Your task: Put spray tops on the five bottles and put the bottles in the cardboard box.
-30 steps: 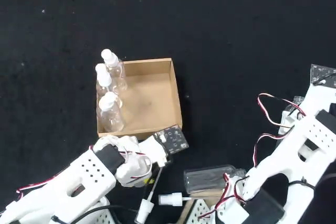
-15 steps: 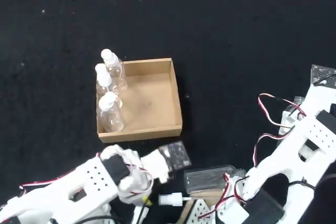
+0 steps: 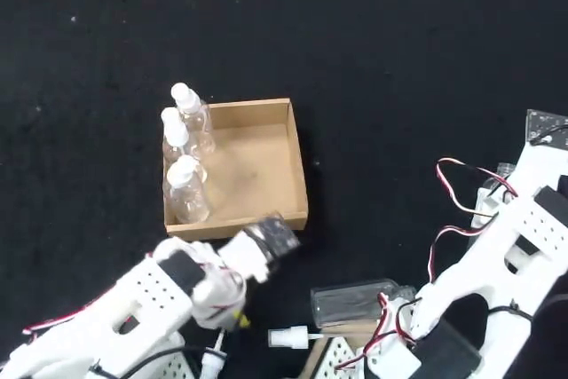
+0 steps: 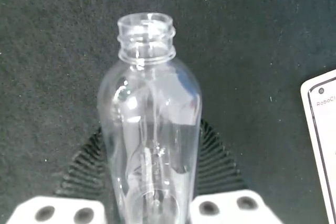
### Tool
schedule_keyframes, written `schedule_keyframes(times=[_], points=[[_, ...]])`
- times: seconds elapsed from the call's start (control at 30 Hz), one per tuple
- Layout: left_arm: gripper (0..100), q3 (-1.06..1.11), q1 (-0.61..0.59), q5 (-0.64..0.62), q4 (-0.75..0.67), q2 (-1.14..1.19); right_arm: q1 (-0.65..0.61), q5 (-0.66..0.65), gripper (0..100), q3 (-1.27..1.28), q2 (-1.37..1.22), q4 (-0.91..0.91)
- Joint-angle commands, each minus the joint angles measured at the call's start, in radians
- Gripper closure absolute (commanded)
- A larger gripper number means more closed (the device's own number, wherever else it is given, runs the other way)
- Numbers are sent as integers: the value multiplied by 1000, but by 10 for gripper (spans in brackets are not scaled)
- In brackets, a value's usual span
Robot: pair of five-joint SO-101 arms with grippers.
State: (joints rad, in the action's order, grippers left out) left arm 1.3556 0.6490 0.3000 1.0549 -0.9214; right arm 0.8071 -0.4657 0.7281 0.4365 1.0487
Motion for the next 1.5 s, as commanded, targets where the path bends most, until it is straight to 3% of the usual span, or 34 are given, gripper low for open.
schedule_keyframes(times=[0.0, 0.07, 0.27, 0.4, 0.63, 0.83, 1.0, 1.33, 1.47], points=[[711, -44, -122, -11, -6, -8, -17, 3, 987, -45, 53, -18], [711, -84, -153, -11, 15, -8, -17, 3, 987, -45, 53, -18], [711, -225, -160, -20, 264, -8, -15, 2, 987, -45, 53, -18], [714, -177, -119, -11, 227, -8, -17, 3, 987, -45, 53, -20], [715, 21, 64, -26, -6, -8, -26, 3, 987, -45, 53, -18], [748, 2, 51, -118, -15, -8, -26, 3, 987, -45, 53, -20], [976, -42, 53, -118, -20, -8, -26, 3, 987, -45, 53, -20], [970, -160, 53, -118, -15, -8, -26, 3, 987, -45, 53, -20], [968, -182, 53, -121, -104, -8, -28, 3, 987, -45, 53, -20]])
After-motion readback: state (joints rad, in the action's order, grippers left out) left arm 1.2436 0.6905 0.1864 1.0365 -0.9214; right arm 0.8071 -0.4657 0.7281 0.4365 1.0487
